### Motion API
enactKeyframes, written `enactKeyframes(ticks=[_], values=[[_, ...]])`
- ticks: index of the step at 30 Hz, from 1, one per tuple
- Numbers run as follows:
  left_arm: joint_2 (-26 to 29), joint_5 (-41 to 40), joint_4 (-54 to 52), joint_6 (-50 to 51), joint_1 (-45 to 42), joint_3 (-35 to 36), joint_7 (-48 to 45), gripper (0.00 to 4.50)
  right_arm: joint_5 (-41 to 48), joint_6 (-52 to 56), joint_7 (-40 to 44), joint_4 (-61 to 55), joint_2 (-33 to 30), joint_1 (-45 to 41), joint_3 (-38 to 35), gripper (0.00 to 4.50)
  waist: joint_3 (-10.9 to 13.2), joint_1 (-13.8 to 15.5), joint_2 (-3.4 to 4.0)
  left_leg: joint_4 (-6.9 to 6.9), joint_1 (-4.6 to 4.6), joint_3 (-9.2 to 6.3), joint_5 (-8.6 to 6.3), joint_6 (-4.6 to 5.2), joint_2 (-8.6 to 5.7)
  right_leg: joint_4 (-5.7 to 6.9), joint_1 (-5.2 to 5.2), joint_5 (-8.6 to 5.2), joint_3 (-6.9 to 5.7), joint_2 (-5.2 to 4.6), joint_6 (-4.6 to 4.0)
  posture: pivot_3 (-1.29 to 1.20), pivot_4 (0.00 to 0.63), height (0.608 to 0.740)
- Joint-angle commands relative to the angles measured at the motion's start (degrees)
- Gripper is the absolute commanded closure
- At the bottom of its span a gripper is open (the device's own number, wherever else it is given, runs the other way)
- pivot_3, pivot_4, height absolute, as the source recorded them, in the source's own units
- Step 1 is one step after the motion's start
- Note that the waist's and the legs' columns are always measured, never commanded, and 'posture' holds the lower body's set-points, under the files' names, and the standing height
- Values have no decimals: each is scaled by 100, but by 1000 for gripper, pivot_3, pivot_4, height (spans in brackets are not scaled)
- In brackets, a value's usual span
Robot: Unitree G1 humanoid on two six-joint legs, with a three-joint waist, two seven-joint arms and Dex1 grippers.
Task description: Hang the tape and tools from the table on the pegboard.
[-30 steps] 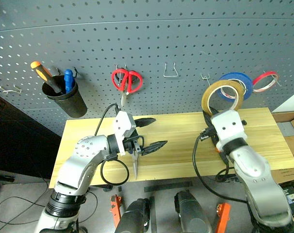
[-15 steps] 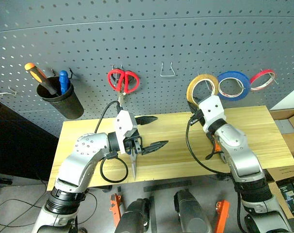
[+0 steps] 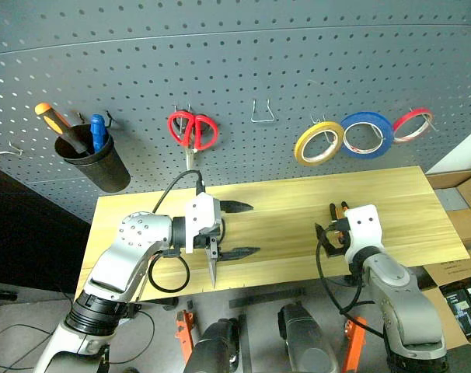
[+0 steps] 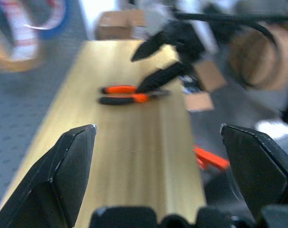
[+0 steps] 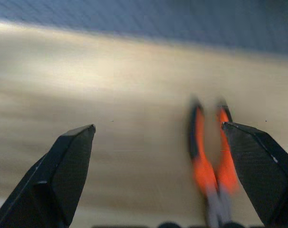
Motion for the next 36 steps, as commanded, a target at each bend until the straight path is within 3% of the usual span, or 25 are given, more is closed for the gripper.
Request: enactKeyframes(ticks=[1, 10, 20, 29, 32, 36], values=[[-56, 12, -87, -100, -117, -149, -142, 0, 134, 358, 41, 608, -190, -548, -410, 74, 0, -11, 0, 0, 1, 7, 1, 0, 3, 0, 0, 4, 0, 0, -1, -339, 260, 740], [-109, 102, -75, -228, -40, -219, -153, 0, 389, -463, 654, 3393, -733, -1709, -426, 74, 0, -123, 1, -4, 1, 41, 3, 2, 25, -3, -8, 8, 2, 6, -2, -323, 252, 740], [-140, 163, -52, -287, 8, -222, -123, 0, 223, -1393, 916, 5427, -979, -2500, -21, 74, -1, -257, 1, 2, 2, 53, 3, 3, 29, 0, -6, 9, 5, 8, -2, -307, 248, 740], [-141, 184, -21, -301, 12, -206, -95, 0, 196, -1706, 1193, 6427, -1031, -2905, 99, 74, -16, -266, 0, 9, 4, 53, 3, 3, 32, 0, -1, 14, 4, 12, -1, -304, 239, 740], [-131, 186, -16, -308, 19, -200, -80, 0, 189, -1651, 1274, 6551, -1033, -2975, 150, 661, -35, -268, 1, 10, 5, 54, 3, 3, 35, 0, 0, 16, 5, 16, -2, -305, 234, 740], [-113, 184, 2, -313, 68, -149, -35, 0, 273, -1544, 1264, 6569, -1010, -3027, 68, 1976, -76, -276, 3, 11, 5, 54, 3, 3, 39, -1, 0, 18, 4, 19, -3, -308, 228, 740]])
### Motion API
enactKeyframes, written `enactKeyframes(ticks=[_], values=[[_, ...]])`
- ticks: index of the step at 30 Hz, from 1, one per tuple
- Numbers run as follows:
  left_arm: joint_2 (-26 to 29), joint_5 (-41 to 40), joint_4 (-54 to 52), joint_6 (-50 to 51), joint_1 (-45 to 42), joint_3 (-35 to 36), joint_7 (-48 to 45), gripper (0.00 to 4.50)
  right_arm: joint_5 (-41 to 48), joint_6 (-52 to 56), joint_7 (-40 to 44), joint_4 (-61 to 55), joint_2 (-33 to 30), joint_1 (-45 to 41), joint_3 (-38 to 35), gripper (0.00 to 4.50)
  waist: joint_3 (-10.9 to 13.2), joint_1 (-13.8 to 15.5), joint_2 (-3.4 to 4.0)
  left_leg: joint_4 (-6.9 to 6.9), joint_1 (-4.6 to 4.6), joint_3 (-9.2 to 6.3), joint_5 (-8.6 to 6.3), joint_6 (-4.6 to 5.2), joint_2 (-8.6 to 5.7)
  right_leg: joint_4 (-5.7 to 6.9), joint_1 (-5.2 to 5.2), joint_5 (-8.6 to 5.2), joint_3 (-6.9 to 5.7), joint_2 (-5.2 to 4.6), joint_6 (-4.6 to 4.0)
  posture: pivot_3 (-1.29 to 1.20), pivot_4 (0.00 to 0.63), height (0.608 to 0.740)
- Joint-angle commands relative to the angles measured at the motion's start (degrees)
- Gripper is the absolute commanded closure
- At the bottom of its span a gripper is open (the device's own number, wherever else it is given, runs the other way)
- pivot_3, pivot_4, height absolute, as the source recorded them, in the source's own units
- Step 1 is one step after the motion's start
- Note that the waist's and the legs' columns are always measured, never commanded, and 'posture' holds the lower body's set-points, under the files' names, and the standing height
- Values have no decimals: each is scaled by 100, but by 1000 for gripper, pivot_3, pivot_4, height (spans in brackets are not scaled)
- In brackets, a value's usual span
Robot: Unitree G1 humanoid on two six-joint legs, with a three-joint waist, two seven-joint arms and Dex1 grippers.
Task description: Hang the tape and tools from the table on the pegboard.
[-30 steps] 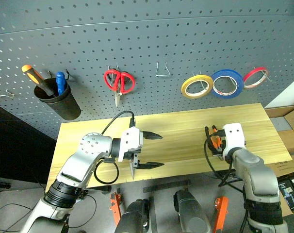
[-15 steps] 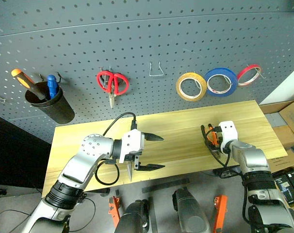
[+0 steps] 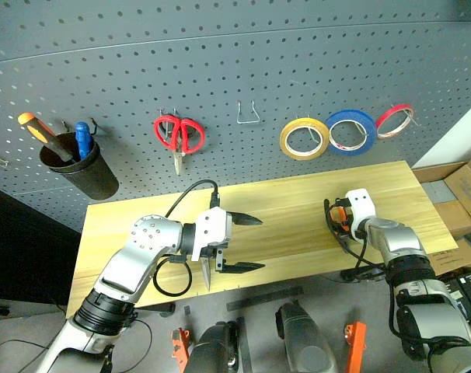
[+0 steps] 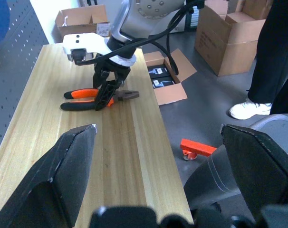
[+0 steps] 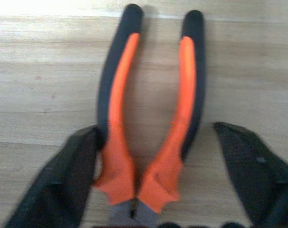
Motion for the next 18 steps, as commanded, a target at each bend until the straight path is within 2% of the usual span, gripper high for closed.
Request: enactKeyframes(ticks=[1, 5, 8, 14, 18], values=[[34, -16, -43, -67, 86, 102, 53, 0, 40, 117, -21, 70, -3, 68, -43, 2075, -25, -9, 5, 0, 0, 0, 0, 0, 0, -1, 0, 0, 0, 0, 0, -308, 228, 740], [86, -64, 65, -96, 196, 274, 108, 0, 44, 141, -90, -658, 1, 261, -36, 2076, -36, -13, 17, 0, 0, 0, 0, 0, 1, 0, -1, 0, 0, 1, 0, -311, 226, 740], [136, -168, 106, -61, 273, 474, 158, 0, 138, 425, -210, -1942, 45, 571, -135, 2076, -37, -16, 20, -2, -3, 0, 0, -1, 4, 1, -7, 0, 1, 4, 0, -306, 225, 740], [161, -385, 157, 104, 449, 1035, 454, 0, 343, 1509, -627, -5597, 372, 1519, -141, 2078, -44, -31, 31, -5, -11, -1, 0, -2, 6, 3, -19, 0, 3, 5, 0, -296, 221, 740], [189, -716, 23, 378, 682, 1461, 608, 0, 272, 1728, -904, -7385, 659, 2017, 498, 2079, -47, 0, 32, -5, -9, 1, -3, -7, 26, -1, -20, 3, 5, 29, -6, -303, 222, 740]])
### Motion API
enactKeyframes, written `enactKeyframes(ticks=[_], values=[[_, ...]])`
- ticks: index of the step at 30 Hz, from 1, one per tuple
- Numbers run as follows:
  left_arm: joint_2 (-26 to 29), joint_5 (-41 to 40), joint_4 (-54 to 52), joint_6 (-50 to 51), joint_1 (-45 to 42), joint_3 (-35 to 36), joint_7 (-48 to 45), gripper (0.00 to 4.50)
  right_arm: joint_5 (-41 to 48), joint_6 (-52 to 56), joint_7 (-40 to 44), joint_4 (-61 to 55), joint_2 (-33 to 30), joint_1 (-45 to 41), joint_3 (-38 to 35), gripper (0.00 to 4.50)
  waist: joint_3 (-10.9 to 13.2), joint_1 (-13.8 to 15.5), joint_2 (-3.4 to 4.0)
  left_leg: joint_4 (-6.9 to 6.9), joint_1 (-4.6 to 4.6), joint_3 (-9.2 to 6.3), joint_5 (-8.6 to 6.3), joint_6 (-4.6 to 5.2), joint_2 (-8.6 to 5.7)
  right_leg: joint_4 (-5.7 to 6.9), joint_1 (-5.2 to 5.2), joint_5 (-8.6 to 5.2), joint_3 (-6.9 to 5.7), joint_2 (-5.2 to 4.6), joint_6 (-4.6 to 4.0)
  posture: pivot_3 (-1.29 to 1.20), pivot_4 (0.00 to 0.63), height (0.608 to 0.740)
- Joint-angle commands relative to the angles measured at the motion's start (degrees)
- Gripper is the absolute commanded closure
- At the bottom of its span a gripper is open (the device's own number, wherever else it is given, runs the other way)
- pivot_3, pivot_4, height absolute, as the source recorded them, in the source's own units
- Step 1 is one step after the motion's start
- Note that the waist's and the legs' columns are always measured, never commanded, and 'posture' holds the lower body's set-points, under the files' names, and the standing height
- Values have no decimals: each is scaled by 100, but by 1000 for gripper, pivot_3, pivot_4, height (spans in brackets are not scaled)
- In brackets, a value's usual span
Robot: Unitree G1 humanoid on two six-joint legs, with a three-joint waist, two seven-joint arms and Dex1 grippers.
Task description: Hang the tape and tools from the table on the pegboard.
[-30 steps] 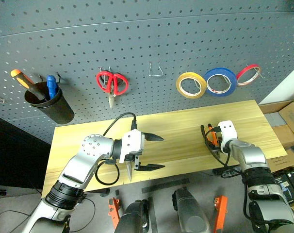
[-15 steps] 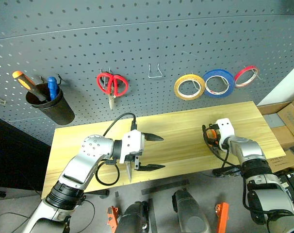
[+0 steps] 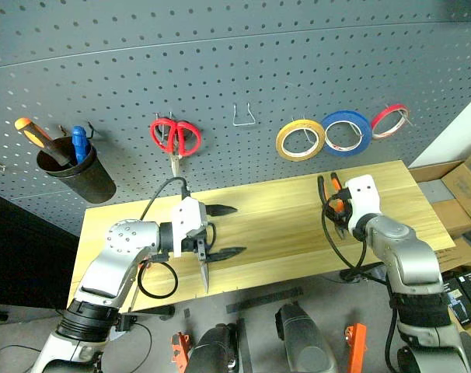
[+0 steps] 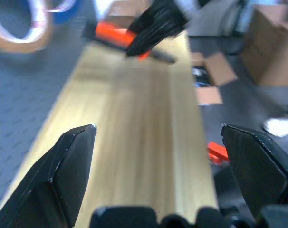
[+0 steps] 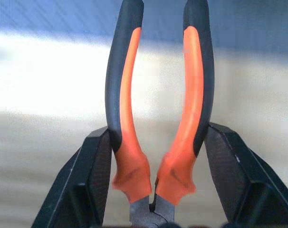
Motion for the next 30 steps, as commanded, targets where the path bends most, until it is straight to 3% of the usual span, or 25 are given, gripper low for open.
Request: enactKeyframes(ticks=[1, 4, 8, 18, 30], values=[[63, -467, -252, 291, 234, 530, 180, 0, 0, 137, -351, -1667, 366, 270, 541, 2079, -1, 8, 0, 0, 0, 0, -1, -2, 4, 0, -1, 0, 1, 4, -1, -303, 222, 740], [6, -728, -349, 580, 320, 837, 440, 0, -136, -182, -630, -2061, 745, -47, 942, 2079, -1, 6, 0, 0, 0, 5, 1, -10, 11, 1, -7, 7, 4, 11, -13, -298, 221, 740], [-81, -824, -463, 635, 338, 1069, 766, 0, -252, -800, -776, -1621, 1062, -1049, 1071, 2079, -1, 40, -1, 3, 6, 6, 11, -23, 12, -1, -7, 32, 0, 15, -21, -286, 214, 740], [-208, -664, -779, 466, 504, 1399, 1574, 0, -149, -3015, -758, 1482, 1846, -3352, 831, 2082, -11, -15, -11, -1, 11, 14, 21, -40, 27, 1, -14, 44, -2, 28, -31, -227, 195, 740], [-233, -737, -1050, 576, 516, 1377, 1938, 0, -340, -5332, -877, 4384, 2323, -4484, 725, 2082, -17, -62, -18, -7, 2, 14, 22, -42, 27, 4, -33, 44, -6, 28, -31, -184, 192, 740]])
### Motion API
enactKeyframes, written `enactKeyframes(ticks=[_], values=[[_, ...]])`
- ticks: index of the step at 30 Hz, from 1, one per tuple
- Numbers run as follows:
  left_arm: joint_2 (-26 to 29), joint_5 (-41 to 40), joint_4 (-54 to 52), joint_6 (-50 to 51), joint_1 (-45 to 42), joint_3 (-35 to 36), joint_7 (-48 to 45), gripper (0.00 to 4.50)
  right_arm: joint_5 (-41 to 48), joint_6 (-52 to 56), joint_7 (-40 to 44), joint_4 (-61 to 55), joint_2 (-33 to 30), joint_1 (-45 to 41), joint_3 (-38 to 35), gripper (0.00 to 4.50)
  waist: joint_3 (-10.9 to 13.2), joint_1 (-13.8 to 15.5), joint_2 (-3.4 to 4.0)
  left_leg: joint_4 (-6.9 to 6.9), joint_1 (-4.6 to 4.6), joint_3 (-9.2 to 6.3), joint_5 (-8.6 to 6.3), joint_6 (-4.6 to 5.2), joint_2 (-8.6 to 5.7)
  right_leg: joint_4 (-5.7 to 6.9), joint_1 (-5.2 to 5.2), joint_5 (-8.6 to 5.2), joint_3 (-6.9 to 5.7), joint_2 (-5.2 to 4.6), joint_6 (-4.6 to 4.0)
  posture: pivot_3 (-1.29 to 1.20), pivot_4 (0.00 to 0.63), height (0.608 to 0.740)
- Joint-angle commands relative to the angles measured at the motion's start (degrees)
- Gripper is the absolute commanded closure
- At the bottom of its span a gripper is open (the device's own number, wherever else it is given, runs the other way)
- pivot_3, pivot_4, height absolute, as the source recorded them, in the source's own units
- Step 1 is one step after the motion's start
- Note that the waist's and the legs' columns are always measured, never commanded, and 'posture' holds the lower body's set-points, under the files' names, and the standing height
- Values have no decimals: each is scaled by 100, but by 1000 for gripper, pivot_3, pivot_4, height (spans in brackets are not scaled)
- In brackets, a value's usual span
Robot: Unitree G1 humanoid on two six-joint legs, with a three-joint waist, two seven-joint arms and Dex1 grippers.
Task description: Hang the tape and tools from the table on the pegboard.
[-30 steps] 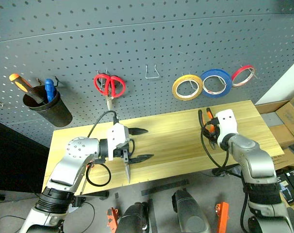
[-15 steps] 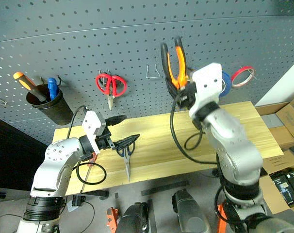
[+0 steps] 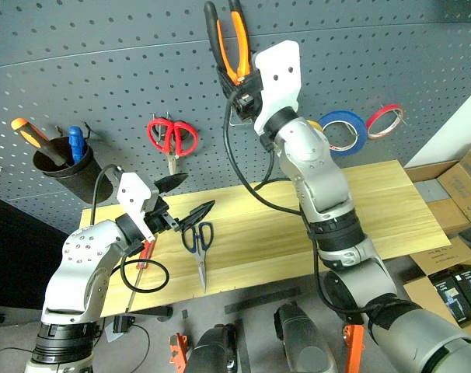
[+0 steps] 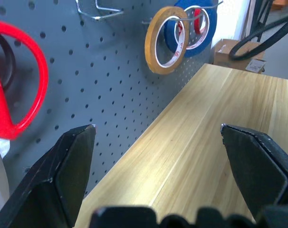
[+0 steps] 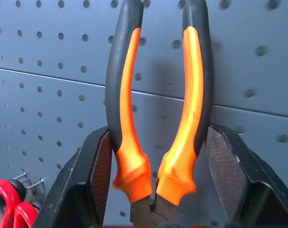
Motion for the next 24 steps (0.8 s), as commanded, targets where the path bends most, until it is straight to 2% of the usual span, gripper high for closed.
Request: enactKeyframes(ticks=[1, 7, 13, 24], values=[[-42, -65, -292, 16, -78, 58, 130, 0, -90, -1036, -103, 796, 108, -427, -135, 2082, 0, -3, 0, 0, 0, 1, 0, 0, 0, 1, -1, 0, 1, 0, 0, -180, 192, 740], [-120, -66, -296, 74, -269, -11, 221, 0, -270, -2407, -226, 2393, 19, -820, -209, 2090, 0, -12, 0, 4, 1, 3, 1, -2, 0, 3, 0, 0, 1, 1, -1, -167, 191, 740], [-134, -54, -269, 86, -375, -40, 218, 0, -307, -2903, -352, 3297, -33, -1126, -287, 2094, -1, -12, -1, 7, 7, 1, 25, -24, 5, 12, 0, 28, -2, 6, -27, -158, 192, 740], [-223, 16, -138, 5, -398, -131, 197, 0, -374, -2137, -149, 2583, -26, -24, -192, 2107, -15, 99, -9, 4, 7, -1, 49, -39, 20, 11, -3, 59, 0, 22, -39, -181, 203, 740]])
